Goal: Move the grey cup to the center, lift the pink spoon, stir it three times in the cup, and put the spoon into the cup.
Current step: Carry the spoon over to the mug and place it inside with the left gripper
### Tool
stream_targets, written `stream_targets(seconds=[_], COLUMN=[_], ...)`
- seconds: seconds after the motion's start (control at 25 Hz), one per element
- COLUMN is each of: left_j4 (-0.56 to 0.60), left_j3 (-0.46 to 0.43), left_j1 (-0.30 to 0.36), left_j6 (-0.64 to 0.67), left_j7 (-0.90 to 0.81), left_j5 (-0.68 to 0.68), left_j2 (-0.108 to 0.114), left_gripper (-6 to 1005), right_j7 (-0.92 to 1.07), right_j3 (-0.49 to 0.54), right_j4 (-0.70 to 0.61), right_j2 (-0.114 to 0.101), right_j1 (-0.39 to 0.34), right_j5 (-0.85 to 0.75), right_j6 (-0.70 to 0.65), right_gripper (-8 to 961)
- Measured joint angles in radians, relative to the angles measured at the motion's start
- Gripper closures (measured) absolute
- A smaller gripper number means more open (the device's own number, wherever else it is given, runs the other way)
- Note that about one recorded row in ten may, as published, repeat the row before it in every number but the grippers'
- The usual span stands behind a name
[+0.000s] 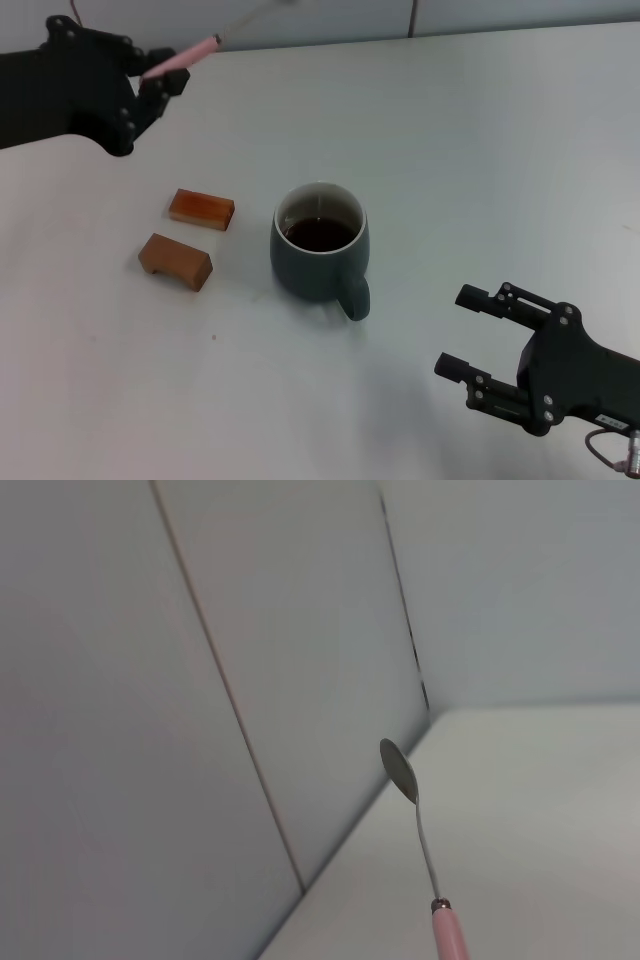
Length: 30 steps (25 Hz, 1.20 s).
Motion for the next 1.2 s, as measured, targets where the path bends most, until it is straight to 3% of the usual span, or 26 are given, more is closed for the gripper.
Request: stream_targets(seconds=[0.12,0.4,0.44,0.56,1.2], left_j4=[0.037,0.056,0.110,0.138,0.210], left_j3=[0.023,0.025,0.024,0.035,0.087], left_j1=[-0.012,-0.035,-0.093,-0.119,-0.163], left_j6=[0.012,0.045,0.133,0.173,0.245], left_j7=[-0.012,-0.020,-0.019,-0.017,-0.023], left_j5=[0.077,0.111,0.219,0.273,0.379], left_j2=[-0.001,0.000,0.000,-0.001,-0.003], left_gripper=[869,868,868,868,869], right_j7=[0.001,0.001,0.001,0.001,0.001], right_j3=[-0.001,-0.004,-0.002,0.000,0.001], right_j4=[0.000,0.000,0.000,0.000,0.000], right_j2=[0.000,0.000,0.000,0.000,0.001], right_j1=[0.000,0.000,0.000,0.000,-0.002], right_j5=[0.000,0.001,0.001,0.001,0.001], right_j6=[-0.001,-0.012,-0.012,-0.013,-0.013], right_gripper=[242,242,241,241,241])
